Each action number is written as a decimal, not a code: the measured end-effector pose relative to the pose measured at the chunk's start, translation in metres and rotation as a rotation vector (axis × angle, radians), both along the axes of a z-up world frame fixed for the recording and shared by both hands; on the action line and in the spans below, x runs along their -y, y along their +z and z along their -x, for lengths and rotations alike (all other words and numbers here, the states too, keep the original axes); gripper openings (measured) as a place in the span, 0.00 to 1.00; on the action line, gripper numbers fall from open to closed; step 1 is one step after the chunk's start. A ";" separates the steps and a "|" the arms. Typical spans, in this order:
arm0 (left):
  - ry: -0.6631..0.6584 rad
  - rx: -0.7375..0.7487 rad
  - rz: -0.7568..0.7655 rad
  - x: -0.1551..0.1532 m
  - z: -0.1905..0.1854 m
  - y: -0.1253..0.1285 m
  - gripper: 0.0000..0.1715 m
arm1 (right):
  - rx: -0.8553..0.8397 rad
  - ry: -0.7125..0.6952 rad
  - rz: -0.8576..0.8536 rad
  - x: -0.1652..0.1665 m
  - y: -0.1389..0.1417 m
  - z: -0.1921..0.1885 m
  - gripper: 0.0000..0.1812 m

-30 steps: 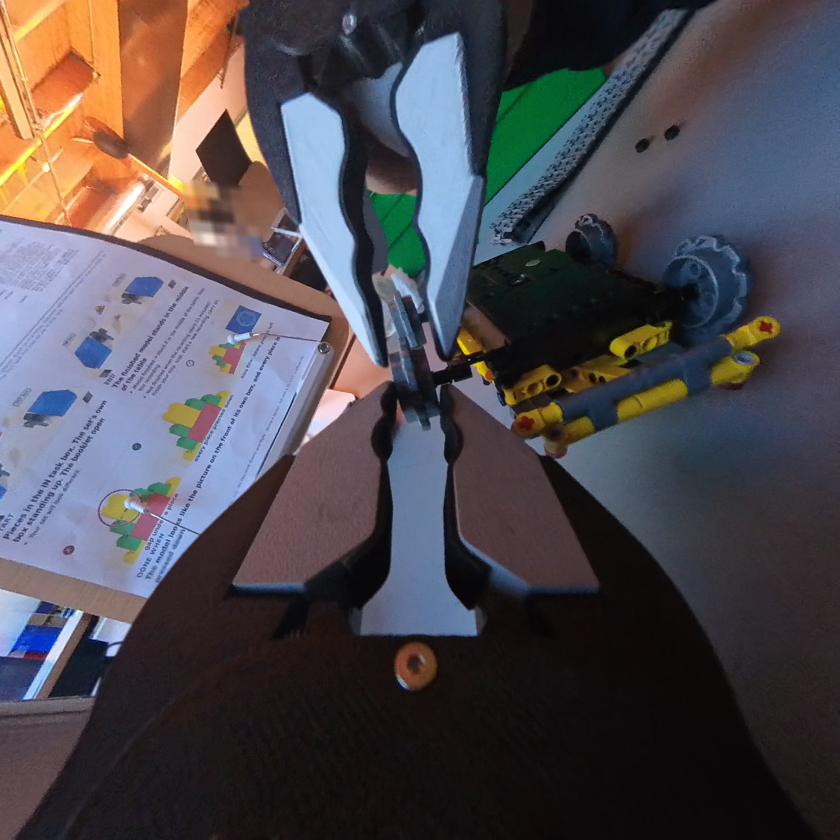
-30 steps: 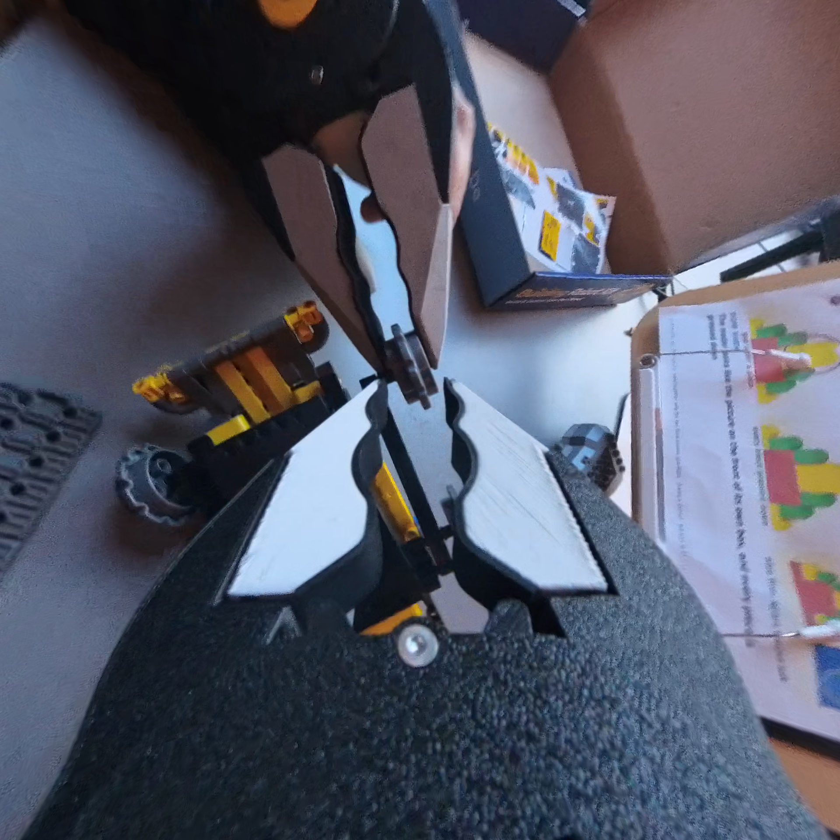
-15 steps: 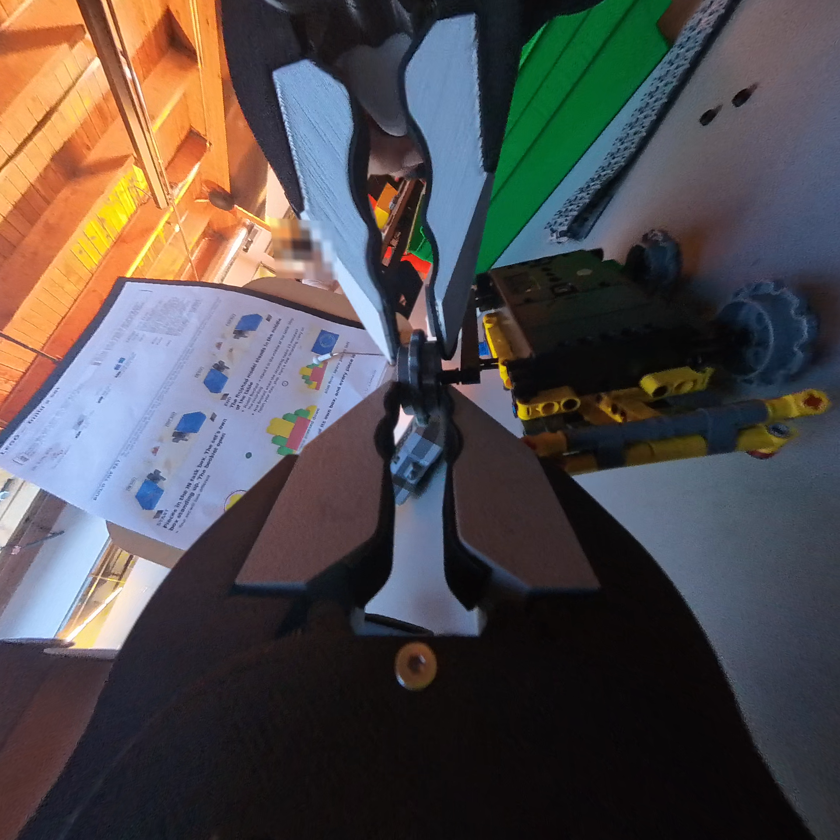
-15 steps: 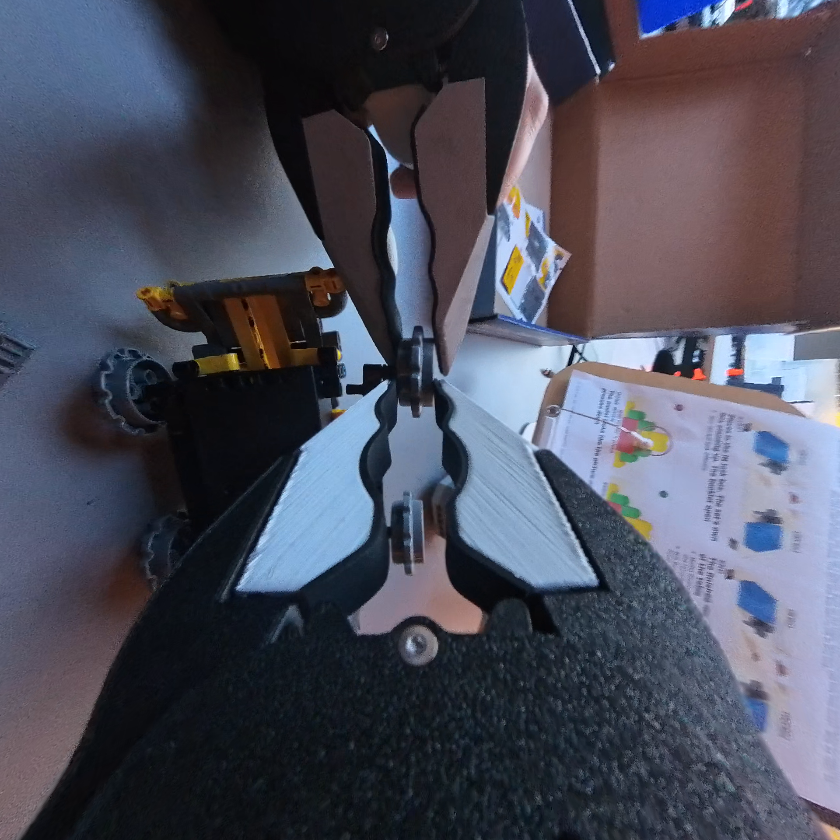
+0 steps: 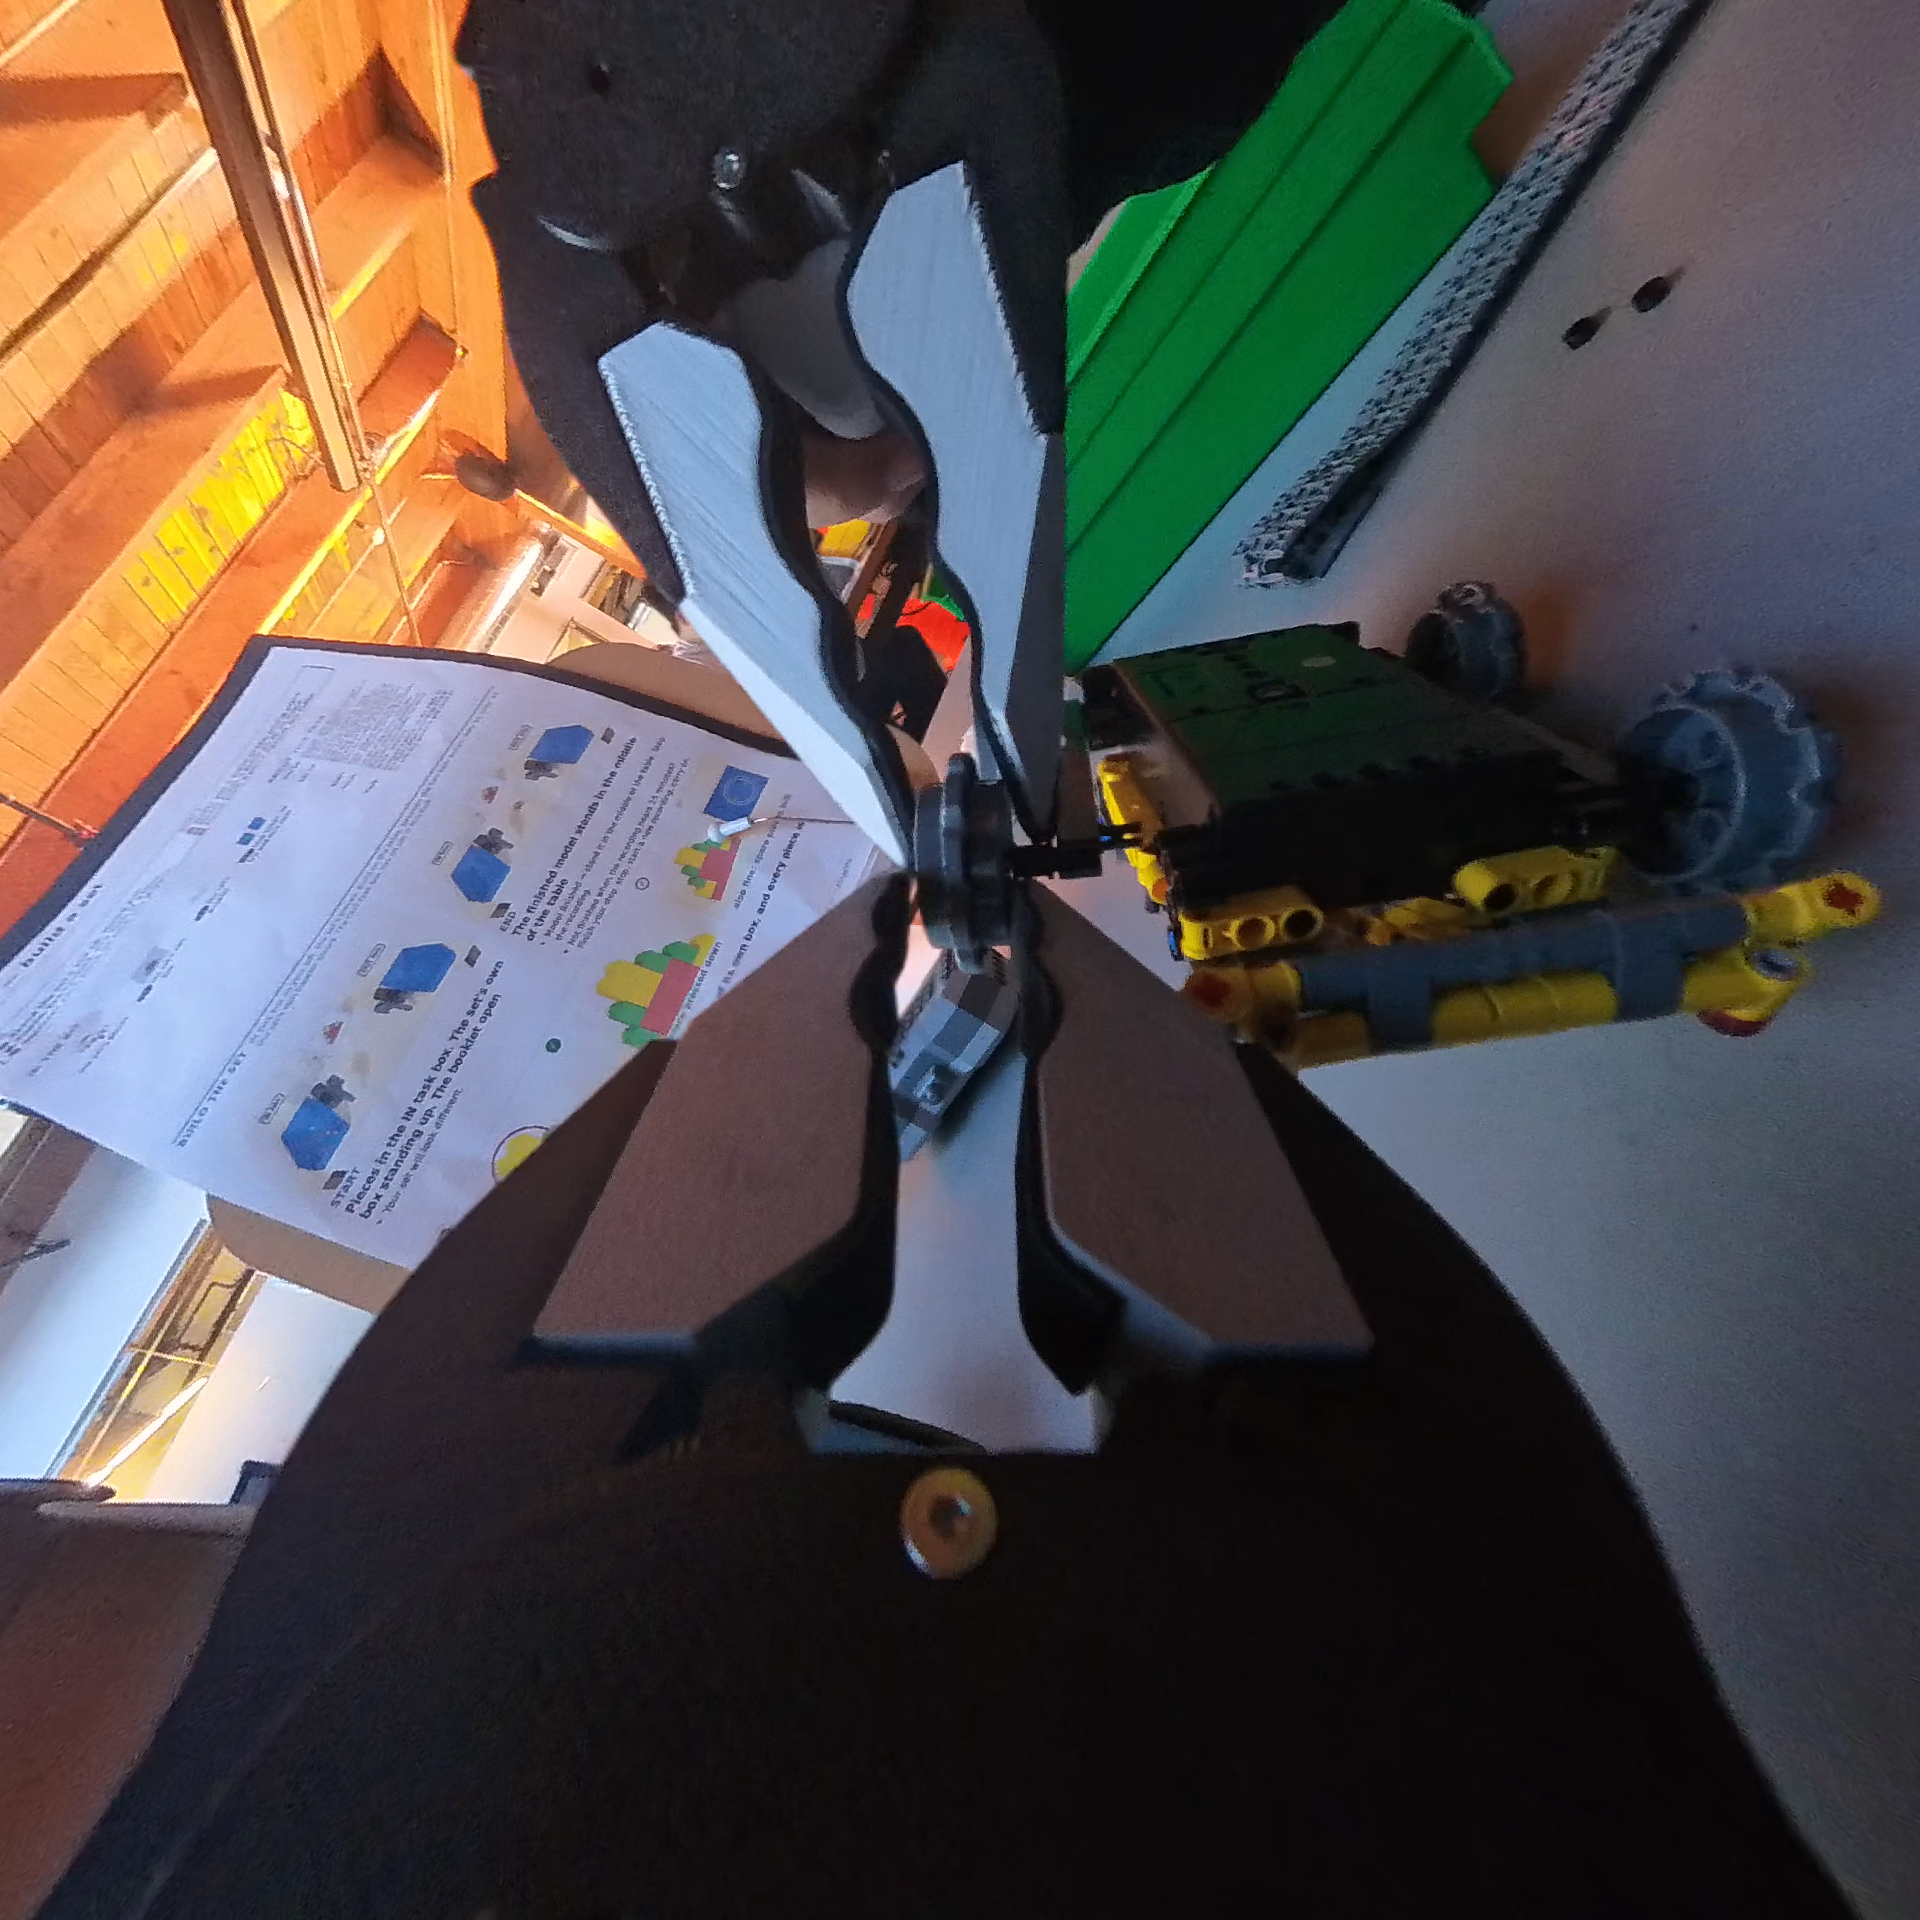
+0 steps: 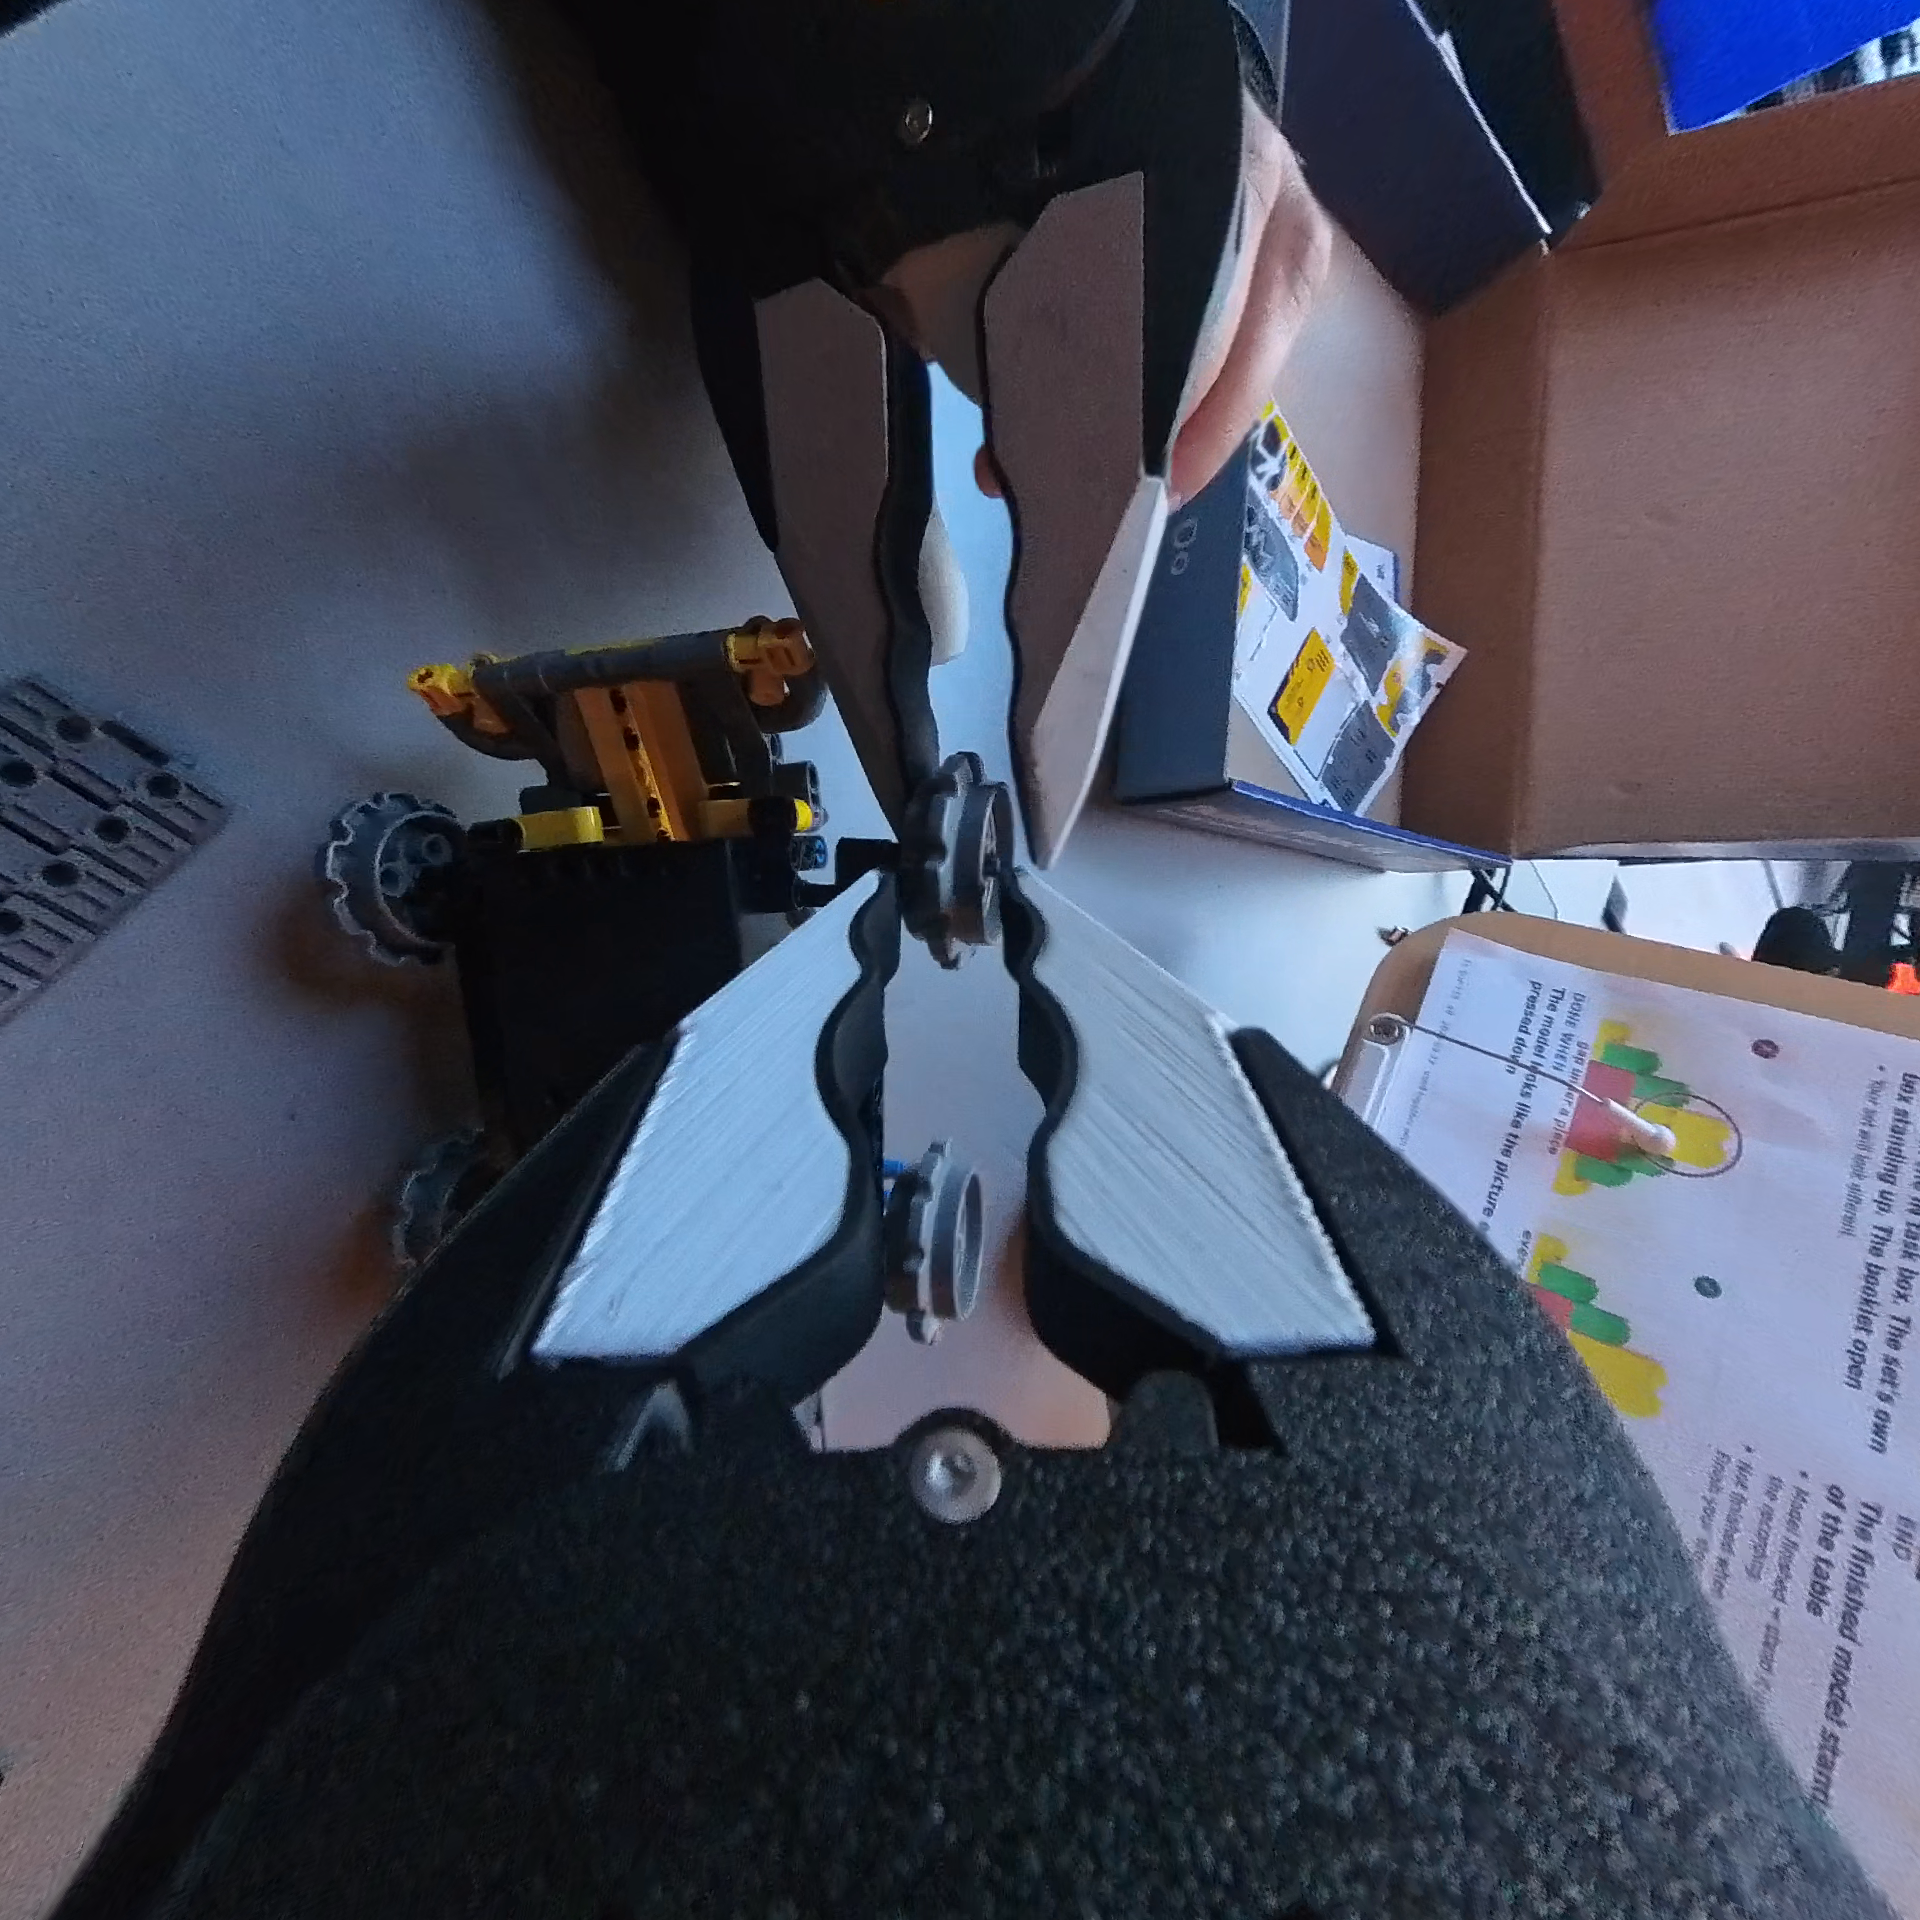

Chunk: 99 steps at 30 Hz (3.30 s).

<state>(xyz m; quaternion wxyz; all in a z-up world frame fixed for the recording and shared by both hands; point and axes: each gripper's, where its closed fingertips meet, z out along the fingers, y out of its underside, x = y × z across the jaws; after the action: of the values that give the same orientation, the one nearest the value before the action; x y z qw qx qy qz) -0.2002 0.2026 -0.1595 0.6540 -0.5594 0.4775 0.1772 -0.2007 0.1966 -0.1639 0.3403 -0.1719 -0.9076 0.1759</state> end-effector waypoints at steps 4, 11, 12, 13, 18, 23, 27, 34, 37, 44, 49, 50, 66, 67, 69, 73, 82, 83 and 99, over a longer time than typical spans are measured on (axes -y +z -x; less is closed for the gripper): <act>-0.007 0.012 0.026 0.000 0.003 -0.002 0.12 | 0.044 0.022 -0.022 0.002 -0.004 0.001 0.08; -0.038 0.006 0.096 0.001 0.003 -0.010 0.12 | 0.074 0.072 -0.109 0.004 -0.010 0.002 0.07; -0.030 -0.007 0.107 0.000 0.002 -0.013 0.11 | 0.072 0.083 -0.141 0.003 -0.011 0.002 0.07; -0.027 -0.001 0.132 0.000 0.001 -0.014 0.11 | 0.079 0.093 -0.166 0.003 -0.012 0.002 0.07; -0.073 0.000 0.255 0.003 -0.005 -0.025 0.09 | 0.159 0.149 -0.205 0.006 -0.021 -0.004 0.06; -0.059 -0.015 0.329 0.004 -0.003 -0.030 0.08 | 0.279 0.211 -0.172 0.006 -0.025 -0.005 0.05; -0.139 0.083 0.371 0.010 -0.009 -0.025 0.09 | 0.389 0.220 -0.004 0.011 -0.019 -0.009 0.06; -0.138 0.476 0.566 -0.005 0.011 -0.016 0.10 | 0.187 -0.064 0.314 -0.004 -0.010 0.010 0.06; -0.191 0.725 0.751 -0.004 0.010 -0.010 0.18 | 0.031 -0.199 0.362 -0.011 -0.008 0.011 0.06; -0.312 1.129 1.013 -0.009 0.010 -0.004 0.19 | -0.204 -0.388 0.377 -0.018 -0.010 0.007 0.06; -0.252 1.149 1.021 -0.014 0.020 -0.009 0.19 | -0.319 -0.500 0.377 -0.034 -0.010 0.003 0.06; -0.266 1.161 1.043 -0.015 0.017 -0.009 0.19 | -0.336 -0.496 0.396 -0.033 -0.008 0.002 0.06; -0.324 1.072 1.218 -0.020 -0.021 -0.026 0.08 | -0.391 -0.462 0.516 -0.030 -0.006 0.006 0.06; -0.311 1.078 1.212 -0.021 -0.020 -0.027 0.06 | -0.407 -0.471 0.482 -0.032 -0.006 0.006 0.06; -0.305 1.078 1.211 -0.022 -0.021 -0.027 0.04 | -0.435 -0.492 0.398 -0.035 -0.005 0.005 0.06; -0.296 1.088 1.166 -0.023 -0.020 -0.020 0.05 | -0.499 -0.535 0.285 -0.039 0.004 0.006 0.06; -0.260 1.114 1.110 -0.030 -0.013 -0.013 0.05 | -0.458 -0.685 0.582 -0.052 0.009 0.010 0.06; -0.254 1.112 1.096 -0.031 -0.013 -0.012 0.05 | -0.451 -0.692 0.628 -0.052 0.010 0.010 0.06; -0.292 1.097 1.065 -0.022 -0.014 -0.016 0.05 | -0.110 -0.650 1.214 -0.045 0.019 -0.007 0.32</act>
<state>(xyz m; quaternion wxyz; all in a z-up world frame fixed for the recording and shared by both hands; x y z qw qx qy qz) -0.1864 0.2249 -0.1759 0.4566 -0.7372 0.1753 -0.4662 -0.1942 0.2416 -0.1445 0.2647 -0.5862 -0.5324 0.5502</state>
